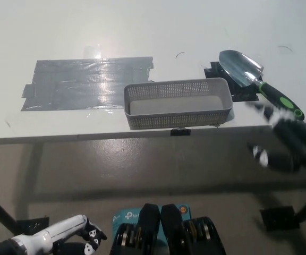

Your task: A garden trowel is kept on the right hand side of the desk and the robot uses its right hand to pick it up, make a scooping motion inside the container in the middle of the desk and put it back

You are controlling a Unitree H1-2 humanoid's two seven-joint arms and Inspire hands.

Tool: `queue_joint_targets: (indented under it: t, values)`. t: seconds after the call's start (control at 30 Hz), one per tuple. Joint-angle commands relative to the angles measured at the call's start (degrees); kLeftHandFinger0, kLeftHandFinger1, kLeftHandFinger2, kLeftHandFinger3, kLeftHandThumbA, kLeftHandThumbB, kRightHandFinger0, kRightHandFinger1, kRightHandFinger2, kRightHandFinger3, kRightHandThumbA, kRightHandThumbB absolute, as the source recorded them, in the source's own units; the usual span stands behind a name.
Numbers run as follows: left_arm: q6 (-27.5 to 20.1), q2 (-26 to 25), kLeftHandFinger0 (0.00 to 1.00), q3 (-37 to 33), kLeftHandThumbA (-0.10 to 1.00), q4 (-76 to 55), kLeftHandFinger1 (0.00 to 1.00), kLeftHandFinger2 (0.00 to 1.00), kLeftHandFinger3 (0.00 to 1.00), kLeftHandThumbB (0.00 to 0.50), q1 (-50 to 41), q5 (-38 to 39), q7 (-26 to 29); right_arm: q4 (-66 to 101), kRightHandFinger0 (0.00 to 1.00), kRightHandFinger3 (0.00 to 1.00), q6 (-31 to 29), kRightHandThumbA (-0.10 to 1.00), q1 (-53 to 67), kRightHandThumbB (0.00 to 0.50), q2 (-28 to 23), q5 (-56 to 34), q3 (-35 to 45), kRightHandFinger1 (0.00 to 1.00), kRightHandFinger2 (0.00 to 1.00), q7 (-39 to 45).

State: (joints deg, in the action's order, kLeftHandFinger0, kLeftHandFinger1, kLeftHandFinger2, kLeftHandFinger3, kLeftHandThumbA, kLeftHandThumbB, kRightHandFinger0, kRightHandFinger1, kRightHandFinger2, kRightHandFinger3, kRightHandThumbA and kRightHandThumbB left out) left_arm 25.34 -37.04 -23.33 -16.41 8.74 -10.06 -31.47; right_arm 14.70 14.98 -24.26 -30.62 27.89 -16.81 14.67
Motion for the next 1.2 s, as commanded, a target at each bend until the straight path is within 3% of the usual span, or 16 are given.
queue_joint_targets:
  t: [0.0,0.17,0.27,0.3,0.37,0.43,0.6,0.7,0.77,0.8,0.83,0.93,0.97,1.0,1.07,1.17]
  values:
    - [1.6,-0.8,0.86,1.8,1.0,-2.4,0.71,0.74,0.81,0.487,0.3,-2.7,-3.4,-2.3,1.0,1.0,5.4,1.0,-16.4,0.417,-3.5,16.6,3.3,1.0,1.0,-3.8]
    - [1.6,-0.6,0.89,2.4,1.0,-2.4,0.72,0.76,0.84,0.477,0.5,-3.4,-4.8,-12.2,1.0,1.0,6.2,1.0,-25.1,0.5,-2.0,20.5,1.2,1.0,1.0,-6.0]
    - [1.6,0.0,0.89,3.1,1.0,-2.5,0.72,0.75,0.83,0.482,0.2,-4.1,-5.3,-15.2,1.0,1.0,6.1,1.0,-26.8,0.497,-0.9,20.9,0.4,1.0,1.0,-5.9]
    - [1.6,0.0,0.88,3.0,1.0,-2.7,0.72,0.75,0.83,0.418,0.1,-4.3,-5.1,-16.7,1.0,1.0,5.5,1.0,-27.2,0.44,-0.3,20.3,0.1,1.0,1.0,-5.9]
    - [1.6,0.3,0.84,3.1,1.0,-3.0,0.71,0.75,0.82,0.394,-0.1,-4.7,-5.0,-19.2,1.0,1.0,4.5,1.0,-27.8,0.423,0.7,19.5,-0.3,1.0,1.0,-6.0]
    - [1.6,0.8,0.85,3.6,1.0,-2.5,0.71,0.75,0.83,0.429,0.1,-5.2,-6.1,-25.2,1.0,1.0,3.8,1.0,-28.5,0.432,2.3,18.9,-1.2,1.0,1.0,-6.7]
    - [1.6,1.7,0.86,4.9,1.0,-2.9,0.7,0.75,0.84,0.399,-0.4,-6.4,-7.6,-31.7,1.0,1.0,2.6,1.0,-29.4,0.438,3.4,19.4,-2.9,1.0,1.0,-5.8]
    - [1.6,2.1,0.86,5.4,1.0,-3.0,0.7,0.74,0.84,0.406,-0.5,-7.0,-8.4,-34.2,1.0,1.0,2.7,1.0,-29.7,0.432,4.0,19.6,-4.1,1.0,1.0,-5.4]
    - [1.6,2.3,0.88,5.9,1.0,-3.0,0.72,0.76,0.85,0.46,-0.7,-7.6,-9.1,-35.5,1.0,1.0,3.0,1.0,-29.6,0.44,5.1,19.2,-4.8,1.0,1.0,-4.5]
    - [1.6,2.5,0.88,6.2,1.0,-3.0,0.72,0.76,0.85,0.463,-0.7,-8.0,-9.6,-35.8,1.0,1.0,3.3,1.0,-29.5,0.438,5.3,19.1,-5.0,1.0,1.0,-4.0]
    - [1.6,2.7,0.9,6.4,1.0,-3.0,0.73,0.76,0.85,0.425,-0.8,-8.3,-9.7,-36.2,1.0,1.0,3.5,1.0,-29.5,0.436,5.5,19.0,-5.2,1.0,1.0,-3.7]
    - [1.6,2.8,0.89,6.8,1.0,-3.2,0.72,0.75,0.83,0.427,-1.0,-8.7,-10.0,-37.9,1.0,1.0,3.5,1.0,-29.1,0.422,6.1,18.5,-5.7,1.0,1.0,-3.1]
    - [1.6,3.0,0.89,7.1,1.0,-3.2,0.72,0.75,0.84,0.448,-1.1,-8.4,-10.1,-39.9,1.0,1.0,3.5,1.0,-28.7,0.425,6.0,17.9,-5.6,1.0,1.0,-2.9]
    - [1.6,3.2,0.88,7.3,1.0,-3.2,0.72,0.76,0.84,0.469,-1.1,-8.3,-10.3,-40.7,1.0,1.0,3.6,1.0,-28.7,0.388,6.0,17.8,-5.6,1.0,1.0,-2.8]
    - [1.6,3.3,0.88,7.5,1.0,-3.3,0.72,0.76,0.84,0.471,-1.1,-8.8,-10.8,-42.5,1.0,1.0,3.1,1.0,-28.6,0.416,6.0,17.4,-5.2,1.0,1.0,-3.7]
    - [1.6,3.7,0.89,8.5,1.0,-3.6,0.72,0.75,0.83,0.494,-1.4,-9.7,-11.5,-46.9,1.0,1.0,2.7,1.0,-29.0,0.382,5.8,17.3,-5.4,1.0,1.0,-4.3]
